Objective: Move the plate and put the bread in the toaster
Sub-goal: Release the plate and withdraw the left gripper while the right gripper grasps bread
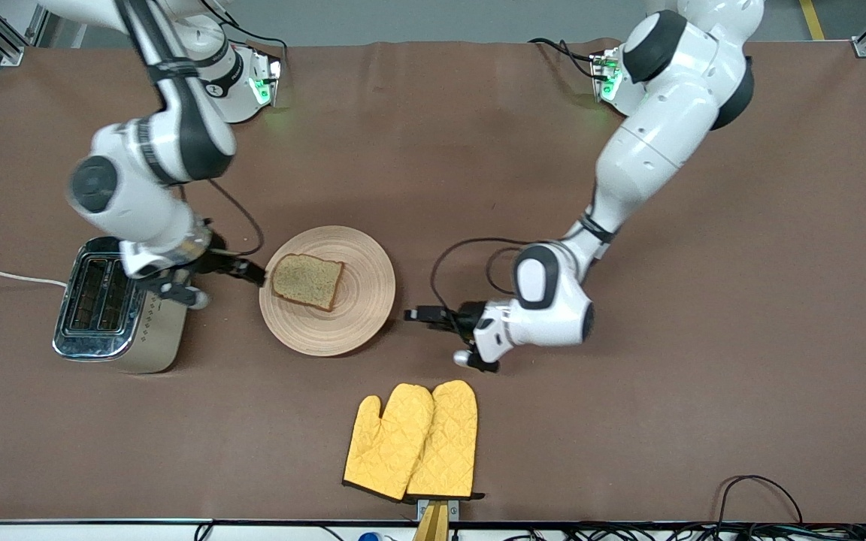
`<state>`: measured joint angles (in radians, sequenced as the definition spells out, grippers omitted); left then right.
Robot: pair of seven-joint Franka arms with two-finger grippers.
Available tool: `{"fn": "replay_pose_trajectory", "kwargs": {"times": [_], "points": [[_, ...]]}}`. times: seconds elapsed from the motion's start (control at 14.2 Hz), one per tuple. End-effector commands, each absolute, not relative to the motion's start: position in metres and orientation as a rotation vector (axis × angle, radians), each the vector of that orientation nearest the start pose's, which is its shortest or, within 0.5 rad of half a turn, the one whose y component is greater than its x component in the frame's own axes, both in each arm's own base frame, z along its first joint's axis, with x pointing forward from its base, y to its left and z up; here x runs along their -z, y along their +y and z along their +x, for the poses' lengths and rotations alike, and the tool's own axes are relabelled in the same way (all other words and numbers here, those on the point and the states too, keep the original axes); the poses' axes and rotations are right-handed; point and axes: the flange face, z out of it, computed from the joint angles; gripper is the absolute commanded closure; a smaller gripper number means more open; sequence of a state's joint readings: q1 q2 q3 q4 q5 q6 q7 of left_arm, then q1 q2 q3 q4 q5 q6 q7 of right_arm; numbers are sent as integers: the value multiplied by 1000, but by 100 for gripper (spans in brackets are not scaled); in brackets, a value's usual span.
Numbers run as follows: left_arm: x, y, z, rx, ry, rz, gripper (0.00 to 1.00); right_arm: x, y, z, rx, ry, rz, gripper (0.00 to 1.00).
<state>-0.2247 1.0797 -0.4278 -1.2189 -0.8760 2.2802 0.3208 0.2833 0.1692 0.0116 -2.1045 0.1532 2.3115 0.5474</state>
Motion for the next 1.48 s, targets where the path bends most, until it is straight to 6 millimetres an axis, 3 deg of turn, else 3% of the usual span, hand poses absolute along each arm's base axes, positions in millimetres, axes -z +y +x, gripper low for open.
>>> {"fn": "replay_pose_trajectory", "kwargs": {"times": [0.0, 0.21, 0.28, 0.49, 0.64, 0.78, 0.99, 1.13, 1.27, 1.41], "points": [[-200, -318, 688, 195, -256, 2189, 0, -311, 179, 529, -49, 567, -2972, 16], [-250, -227, 713, 182, -403, 2337, 0, -295, 162, 533, -93, 599, -2980, 40], [-268, -204, 716, 183, -439, 2377, 0, -285, 159, 534, -109, 609, -2984, 41], [-346, -164, 721, 131, -630, 2580, 0, -254, 154, 533, -173, 632, -2999, 46], [-404, -153, 714, 88, -736, 2699, 0, -245, 155, 533, -192, 632, -3005, 54], [-474, -140, 702, -6, -810, 2831, 0, -241, 155, 534, -201, 633, -3007, 61], [-569, -129, 673, -162, -872, 2982, 0, -235, 155, 535, -193, 636, -3007, 63], [-599, -120, 655, -144, -837, 3033, 0, -232, 158, 534, -197, 628, -3010, 63], [-633, -107, 637, -186, -564, 3112, 0, -225, 159, 532, -222, 609, -3021, 63], [-647, -99, 615, -122, -418, 3148, 0, -221, 164, 529, -232, 520, -3037, 63]]}}
